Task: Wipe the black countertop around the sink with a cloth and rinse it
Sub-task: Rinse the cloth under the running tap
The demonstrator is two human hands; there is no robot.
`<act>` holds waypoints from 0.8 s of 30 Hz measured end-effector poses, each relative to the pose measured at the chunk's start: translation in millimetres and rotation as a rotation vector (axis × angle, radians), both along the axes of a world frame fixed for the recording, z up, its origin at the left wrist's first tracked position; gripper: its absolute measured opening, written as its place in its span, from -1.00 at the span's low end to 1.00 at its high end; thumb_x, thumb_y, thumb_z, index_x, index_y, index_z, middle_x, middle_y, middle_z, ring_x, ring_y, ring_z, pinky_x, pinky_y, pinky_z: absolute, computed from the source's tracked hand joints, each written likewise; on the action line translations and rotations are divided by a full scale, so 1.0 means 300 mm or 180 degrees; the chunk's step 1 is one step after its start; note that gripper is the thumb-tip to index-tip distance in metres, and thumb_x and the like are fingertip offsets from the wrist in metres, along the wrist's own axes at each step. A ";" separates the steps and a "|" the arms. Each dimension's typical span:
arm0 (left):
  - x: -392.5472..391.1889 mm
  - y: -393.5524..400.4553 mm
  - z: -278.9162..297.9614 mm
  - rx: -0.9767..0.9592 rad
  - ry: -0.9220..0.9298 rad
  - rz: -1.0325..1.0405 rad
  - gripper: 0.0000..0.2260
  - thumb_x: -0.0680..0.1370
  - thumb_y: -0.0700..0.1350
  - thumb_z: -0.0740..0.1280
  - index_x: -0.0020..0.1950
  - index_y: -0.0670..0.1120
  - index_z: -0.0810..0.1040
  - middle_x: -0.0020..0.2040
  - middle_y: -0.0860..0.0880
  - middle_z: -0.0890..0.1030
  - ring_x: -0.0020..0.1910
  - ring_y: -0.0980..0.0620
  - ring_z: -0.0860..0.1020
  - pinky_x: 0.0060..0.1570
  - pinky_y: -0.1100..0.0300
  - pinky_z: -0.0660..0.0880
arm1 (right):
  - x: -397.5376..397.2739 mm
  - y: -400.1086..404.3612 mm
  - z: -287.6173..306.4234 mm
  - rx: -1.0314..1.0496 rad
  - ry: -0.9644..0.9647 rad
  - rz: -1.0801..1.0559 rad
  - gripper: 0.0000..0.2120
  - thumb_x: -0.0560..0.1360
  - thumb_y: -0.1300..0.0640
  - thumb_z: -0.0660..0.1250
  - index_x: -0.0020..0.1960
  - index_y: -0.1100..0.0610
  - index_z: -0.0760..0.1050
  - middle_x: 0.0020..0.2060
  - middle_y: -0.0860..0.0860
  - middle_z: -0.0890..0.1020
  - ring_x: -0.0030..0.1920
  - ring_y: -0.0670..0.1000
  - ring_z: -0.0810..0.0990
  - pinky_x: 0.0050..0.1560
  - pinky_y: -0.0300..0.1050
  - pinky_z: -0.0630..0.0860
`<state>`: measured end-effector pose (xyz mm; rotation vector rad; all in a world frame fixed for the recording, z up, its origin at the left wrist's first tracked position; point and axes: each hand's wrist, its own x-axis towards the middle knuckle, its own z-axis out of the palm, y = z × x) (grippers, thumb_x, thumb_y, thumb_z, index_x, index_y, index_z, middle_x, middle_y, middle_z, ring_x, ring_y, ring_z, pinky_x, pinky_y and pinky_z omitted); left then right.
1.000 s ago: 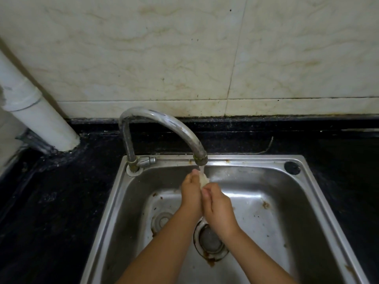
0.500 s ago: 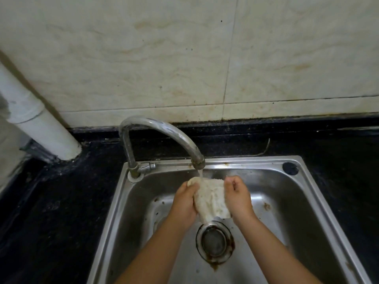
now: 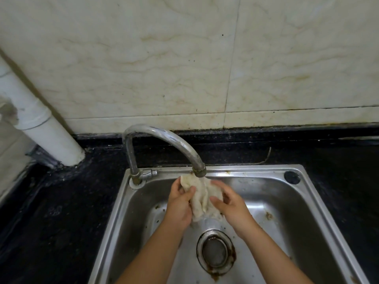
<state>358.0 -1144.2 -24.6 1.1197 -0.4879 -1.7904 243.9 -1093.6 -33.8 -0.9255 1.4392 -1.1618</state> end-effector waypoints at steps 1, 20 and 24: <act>-0.001 -0.001 0.005 -0.0017 -0.0017 -0.0020 -0.58 0.53 -0.43 0.12 0.38 -0.19 0.26 0.26 -0.24 0.43 0.13 -0.16 0.46 0.11 -0.08 0.43 | 0.002 -0.004 -0.001 0.0006 0.0174 -0.0002 -0.71 0.48 0.35 0.30 0.03 -0.03 0.51 -0.05 0.08 0.52 -0.15 -0.11 0.51 -0.20 -0.42 0.46; 0.013 0.029 0.048 -0.0266 -0.0610 -0.0378 -0.66 0.56 -0.40 0.10 0.15 0.01 0.38 0.19 -0.13 0.45 0.16 -0.17 0.47 0.05 -0.05 0.49 | 0.030 0.008 -0.022 0.0164 0.0183 -0.0246 -0.83 0.45 0.22 0.38 -0.21 -0.04 0.51 -0.09 0.01 0.54 -0.12 0.00 0.50 -0.08 -0.13 0.47; 0.014 0.036 0.039 -0.0591 -0.1092 -0.0637 -0.64 0.56 -0.38 0.12 0.00 0.11 0.41 0.18 -0.10 0.47 0.17 -0.12 0.48 0.10 -0.04 0.50 | 0.033 -0.004 -0.012 -0.0066 0.0780 -0.0277 -0.90 0.44 0.23 0.39 -0.19 0.05 0.54 -0.22 -0.09 0.43 -0.23 -0.17 0.43 -0.25 -0.43 0.43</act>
